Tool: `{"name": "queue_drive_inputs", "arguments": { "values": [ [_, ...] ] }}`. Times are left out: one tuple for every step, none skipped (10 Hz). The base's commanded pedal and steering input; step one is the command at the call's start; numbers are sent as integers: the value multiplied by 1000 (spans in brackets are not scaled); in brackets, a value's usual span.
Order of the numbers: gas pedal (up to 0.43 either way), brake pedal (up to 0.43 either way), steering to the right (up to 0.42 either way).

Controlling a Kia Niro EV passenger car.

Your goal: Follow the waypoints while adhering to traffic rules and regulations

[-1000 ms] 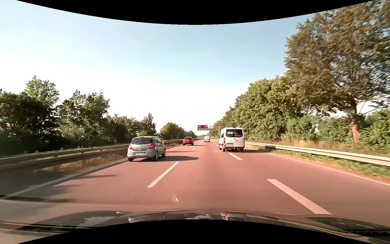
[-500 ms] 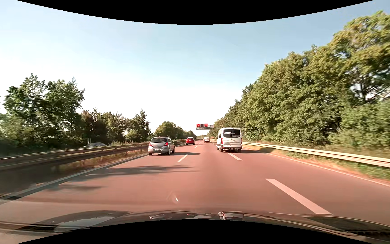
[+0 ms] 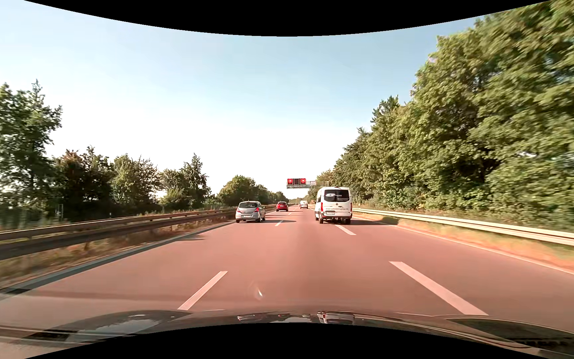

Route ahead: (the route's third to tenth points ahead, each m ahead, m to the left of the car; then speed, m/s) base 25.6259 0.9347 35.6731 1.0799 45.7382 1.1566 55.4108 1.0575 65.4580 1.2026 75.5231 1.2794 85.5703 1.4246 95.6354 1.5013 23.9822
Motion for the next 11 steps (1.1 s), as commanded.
{"name": "queue_drive_inputs", "arguments": {
  "values": [
    [280, 6, -2],
    [280, 6, -3],
    [280, 6, -4],
    [280, 6, -4],
    [280, 6, -4],
    [280, 6, -3],
    [280, 6, -3],
    [280, 6, -3],
    [280, 6, -3],
    [280, 6, -3],
    [280, 6, -2]
  ]
}}
